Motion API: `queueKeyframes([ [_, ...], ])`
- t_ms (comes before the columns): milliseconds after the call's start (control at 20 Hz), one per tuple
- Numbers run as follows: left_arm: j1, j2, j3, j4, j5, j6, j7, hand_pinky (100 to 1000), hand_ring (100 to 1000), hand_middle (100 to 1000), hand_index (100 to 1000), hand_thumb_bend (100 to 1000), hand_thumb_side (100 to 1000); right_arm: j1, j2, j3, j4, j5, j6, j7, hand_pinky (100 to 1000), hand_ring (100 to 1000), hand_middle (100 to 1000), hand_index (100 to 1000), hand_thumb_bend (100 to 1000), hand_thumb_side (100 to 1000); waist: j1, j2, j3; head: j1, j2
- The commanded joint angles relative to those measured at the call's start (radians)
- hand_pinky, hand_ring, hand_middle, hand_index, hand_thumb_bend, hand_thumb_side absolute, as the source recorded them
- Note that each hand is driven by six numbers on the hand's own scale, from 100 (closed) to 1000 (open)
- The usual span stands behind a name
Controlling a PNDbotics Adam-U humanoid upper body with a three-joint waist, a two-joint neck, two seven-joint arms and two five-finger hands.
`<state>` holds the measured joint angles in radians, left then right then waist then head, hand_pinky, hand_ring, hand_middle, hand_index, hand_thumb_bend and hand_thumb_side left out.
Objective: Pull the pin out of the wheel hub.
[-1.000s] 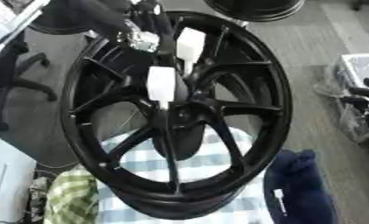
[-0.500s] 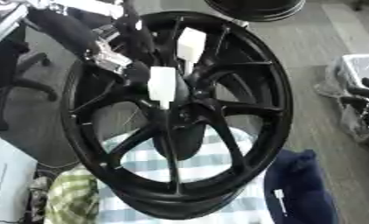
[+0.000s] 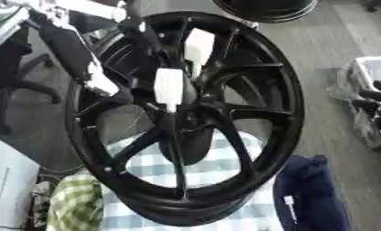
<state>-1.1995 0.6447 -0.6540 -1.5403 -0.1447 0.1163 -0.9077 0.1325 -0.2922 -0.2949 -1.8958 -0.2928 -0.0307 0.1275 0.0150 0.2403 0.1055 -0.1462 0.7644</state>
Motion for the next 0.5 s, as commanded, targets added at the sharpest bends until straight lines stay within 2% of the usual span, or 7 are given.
queueKeyframes([
  [50,-0.018,-0.003,0.038,-0.006,-0.02,0.039,0.001,925,858,740,879,500,256,-0.003,-0.011,-0.007,-0.006,0.008,0.004,-0.001,1000,783,754,897,100,790,-0.002,-0.015,0.002,-0.001,0.006],
  [200,-0.021,-0.028,0.04,0.003,-0.035,0.092,0.015,909,845,723,860,501,328,-0.004,-0.011,-0.006,-0.005,0.008,0.005,-0.002,1000,783,754,897,100,792,-0.002,-0.014,0.002,-0.001,0.006],
  [500,-0.033,-0.085,0.013,0.015,-0.043,0.169,0.035,914,851,726,851,510,397,-0.009,-0.009,-0.006,-0.001,0.011,0.011,-0.002,1000,783,754,897,100,799,0.001,-0.01,0.005,-0.002,0.006],
])
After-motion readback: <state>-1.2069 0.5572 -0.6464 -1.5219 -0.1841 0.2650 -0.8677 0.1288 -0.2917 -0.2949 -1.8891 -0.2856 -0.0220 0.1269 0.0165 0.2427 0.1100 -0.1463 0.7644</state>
